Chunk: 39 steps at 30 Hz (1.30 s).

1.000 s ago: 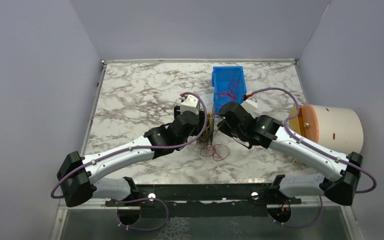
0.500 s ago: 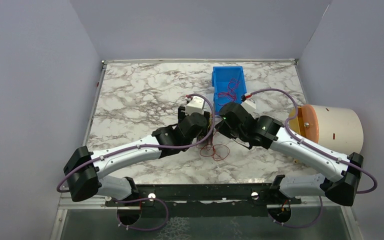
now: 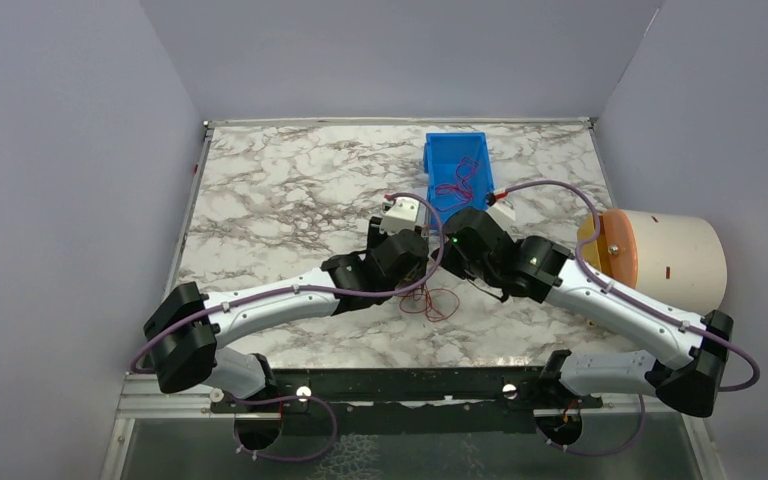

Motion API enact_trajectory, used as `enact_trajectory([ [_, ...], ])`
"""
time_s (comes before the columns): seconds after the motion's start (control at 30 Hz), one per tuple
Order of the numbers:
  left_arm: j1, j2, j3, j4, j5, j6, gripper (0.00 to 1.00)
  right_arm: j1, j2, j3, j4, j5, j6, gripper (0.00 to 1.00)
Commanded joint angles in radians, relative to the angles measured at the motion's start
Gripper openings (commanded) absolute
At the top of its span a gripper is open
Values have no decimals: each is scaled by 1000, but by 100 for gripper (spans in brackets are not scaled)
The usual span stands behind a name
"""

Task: Wrap the cables

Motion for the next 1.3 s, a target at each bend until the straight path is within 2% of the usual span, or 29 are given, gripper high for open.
enact_trajectory([
  [0.0,-10,19,29,-14,-32,-9,47,9,-28,-18,21,-13,4,1],
  [0.33,-14,13,31,-19,-43,-8,13,10,-48,-44,28,-14,5,1],
  [0.43,-15,14,29,-19,-45,-4,0,10,-53,-48,32,-15,-1,1],
  [0.77,-17,-11,31,-16,-27,50,0,10,-57,-71,62,-8,-33,1],
  [0.97,-17,-39,23,-17,16,92,0,9,-60,-40,29,82,-88,1],
  [1.27,-15,-128,10,-89,130,159,0,-3,-35,8,43,218,-353,1],
])
